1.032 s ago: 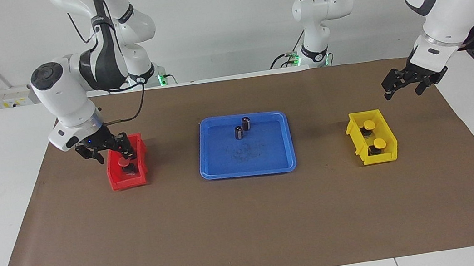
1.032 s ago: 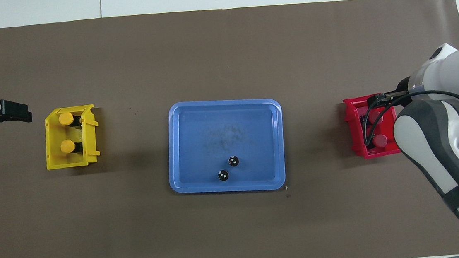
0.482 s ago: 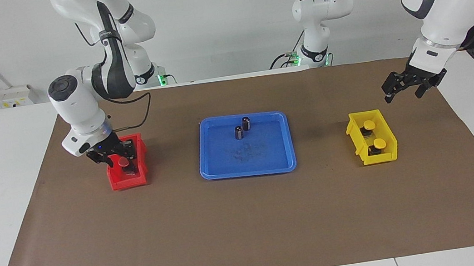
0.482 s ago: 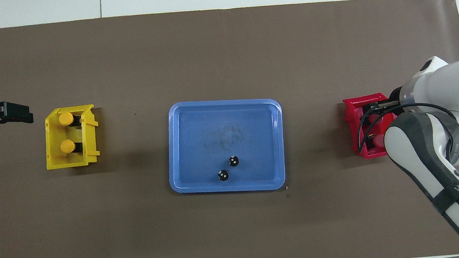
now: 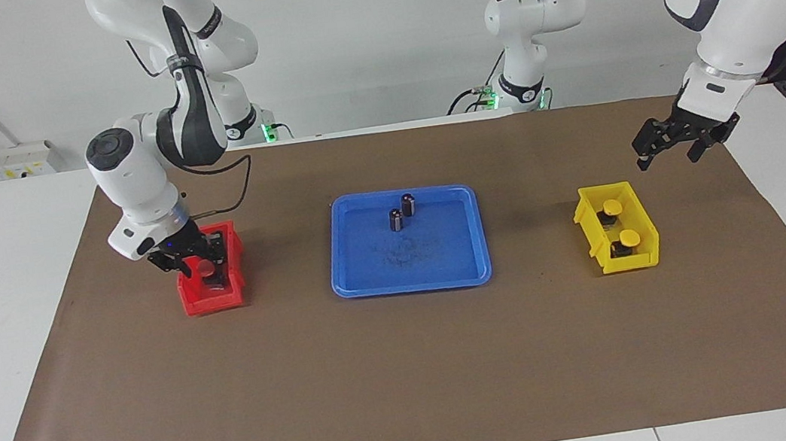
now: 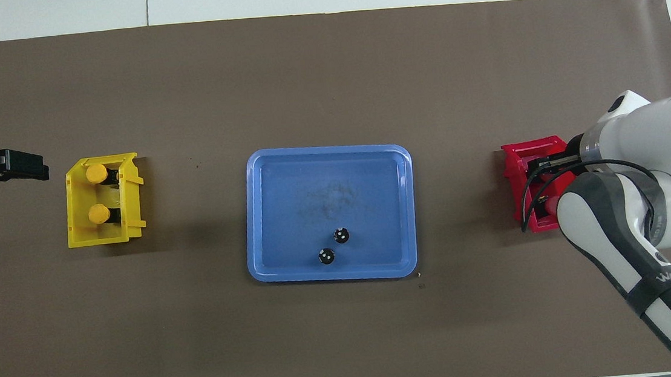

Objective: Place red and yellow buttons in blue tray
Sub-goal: 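Reach into the red caddy and grasp a red button with the right gripper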

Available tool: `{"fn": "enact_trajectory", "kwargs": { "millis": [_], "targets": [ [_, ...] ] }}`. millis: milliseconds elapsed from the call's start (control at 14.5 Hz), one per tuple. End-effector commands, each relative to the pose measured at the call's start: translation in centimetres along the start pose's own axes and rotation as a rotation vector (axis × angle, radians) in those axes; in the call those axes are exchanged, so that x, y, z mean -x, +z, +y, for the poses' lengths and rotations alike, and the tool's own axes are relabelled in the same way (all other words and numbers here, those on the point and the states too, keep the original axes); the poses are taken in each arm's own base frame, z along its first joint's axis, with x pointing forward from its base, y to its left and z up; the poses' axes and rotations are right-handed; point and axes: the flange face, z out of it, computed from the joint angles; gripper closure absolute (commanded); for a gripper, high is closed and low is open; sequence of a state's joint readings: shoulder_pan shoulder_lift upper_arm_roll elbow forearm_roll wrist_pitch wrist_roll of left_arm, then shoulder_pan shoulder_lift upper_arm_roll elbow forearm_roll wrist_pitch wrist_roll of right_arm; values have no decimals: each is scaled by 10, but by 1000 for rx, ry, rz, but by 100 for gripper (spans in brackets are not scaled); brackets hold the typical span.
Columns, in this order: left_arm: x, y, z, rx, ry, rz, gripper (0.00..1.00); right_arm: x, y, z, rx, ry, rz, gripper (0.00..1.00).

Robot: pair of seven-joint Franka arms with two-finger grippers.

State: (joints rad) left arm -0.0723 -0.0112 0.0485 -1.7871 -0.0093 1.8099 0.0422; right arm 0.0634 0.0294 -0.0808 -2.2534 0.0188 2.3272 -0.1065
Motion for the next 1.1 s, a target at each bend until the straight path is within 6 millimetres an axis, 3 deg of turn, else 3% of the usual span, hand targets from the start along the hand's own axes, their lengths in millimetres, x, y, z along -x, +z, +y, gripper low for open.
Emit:
{"fn": "enact_trajectory", "kwargs": {
  "millis": [0,275,551,757,895,1032],
  "targets": [
    [7,-2,-4,-19,6,14,0,9,-3,3,-17,-14,19,38],
    [11,-16,-5,-19,11,31,0,12,0,4,-17,-12,22,43],
    [12,-18,-4,-19,11,34,0,17,4,3,-18,-13,12,47],
    [12,-18,-2,-18,14,31,0,18,3,3,-18,-18,12,63],
    [16,-17,1,-17,18,5,0,9,-5,5,-17,-18,12,74],
    [20,-17,2,-15,23,-19,0,-10,-25,4,-16,-27,-16,75]
  ]
}}
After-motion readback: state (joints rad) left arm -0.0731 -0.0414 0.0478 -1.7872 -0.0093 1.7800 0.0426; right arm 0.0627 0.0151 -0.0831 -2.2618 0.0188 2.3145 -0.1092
